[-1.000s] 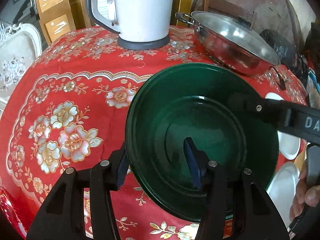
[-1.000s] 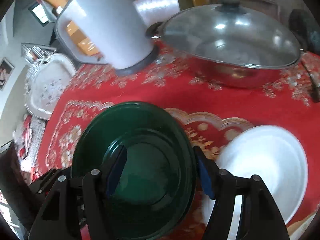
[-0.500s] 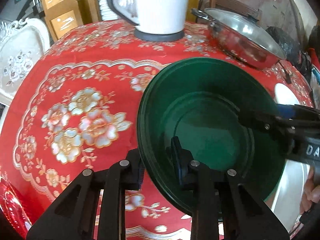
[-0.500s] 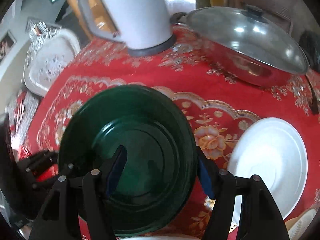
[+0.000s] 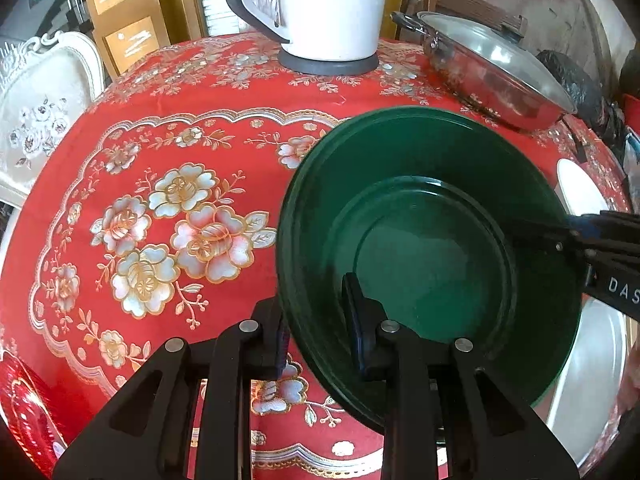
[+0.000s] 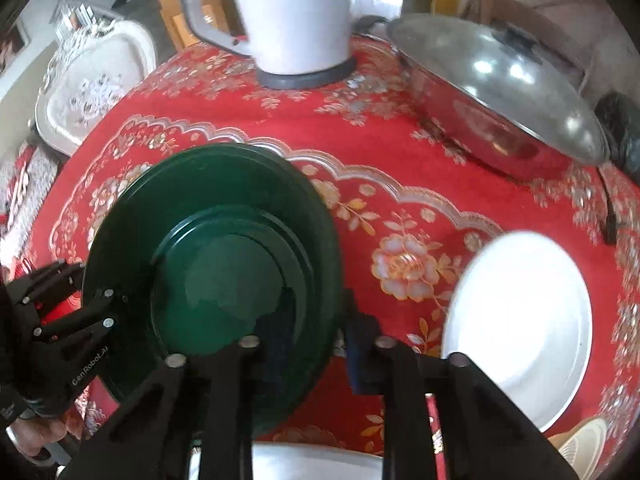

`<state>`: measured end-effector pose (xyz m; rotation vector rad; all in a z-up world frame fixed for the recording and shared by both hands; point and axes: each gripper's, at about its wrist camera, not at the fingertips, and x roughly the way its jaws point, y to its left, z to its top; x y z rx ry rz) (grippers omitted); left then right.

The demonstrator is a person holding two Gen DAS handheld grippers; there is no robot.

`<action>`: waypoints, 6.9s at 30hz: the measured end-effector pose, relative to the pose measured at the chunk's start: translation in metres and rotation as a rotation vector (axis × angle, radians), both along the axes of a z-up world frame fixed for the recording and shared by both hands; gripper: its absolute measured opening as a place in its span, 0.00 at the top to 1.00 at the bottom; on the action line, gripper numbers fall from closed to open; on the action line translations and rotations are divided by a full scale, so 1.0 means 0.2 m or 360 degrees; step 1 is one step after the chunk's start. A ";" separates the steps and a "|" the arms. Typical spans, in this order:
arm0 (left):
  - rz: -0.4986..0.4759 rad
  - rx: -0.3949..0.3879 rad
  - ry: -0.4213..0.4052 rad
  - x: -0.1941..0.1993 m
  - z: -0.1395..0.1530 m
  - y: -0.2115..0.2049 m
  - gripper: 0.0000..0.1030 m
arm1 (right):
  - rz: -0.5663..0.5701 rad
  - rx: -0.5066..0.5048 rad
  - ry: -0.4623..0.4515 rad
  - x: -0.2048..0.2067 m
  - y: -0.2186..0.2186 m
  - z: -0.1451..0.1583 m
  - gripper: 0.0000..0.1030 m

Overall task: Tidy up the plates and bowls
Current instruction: 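Lift the green bowl and carry it toward the stacked red plates with the left gripper, then lower the green bowl onto the red plates and open the left gripper, then move the left gripper to the rim of the large white plate, then close the left gripper on the white plate's rim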

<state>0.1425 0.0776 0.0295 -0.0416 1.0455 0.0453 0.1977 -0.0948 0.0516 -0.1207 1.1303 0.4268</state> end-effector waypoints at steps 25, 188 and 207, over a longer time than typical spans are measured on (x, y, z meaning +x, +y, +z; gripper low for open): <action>0.0243 0.0017 -0.0120 -0.44 0.29 0.50 0.77 | 0.0269 0.0148 -0.0110 -0.34 0.43 0.30 0.81; -0.0251 -0.0059 -0.0189 -0.48 0.18 -0.53 0.47 | -0.0518 0.0654 0.0040 -0.81 -0.77 0.01 0.46; -0.0338 0.0043 0.0007 -0.44 0.00 -0.55 0.81 | -0.0231 0.0517 -0.0062 -0.78 -0.56 -0.05 0.61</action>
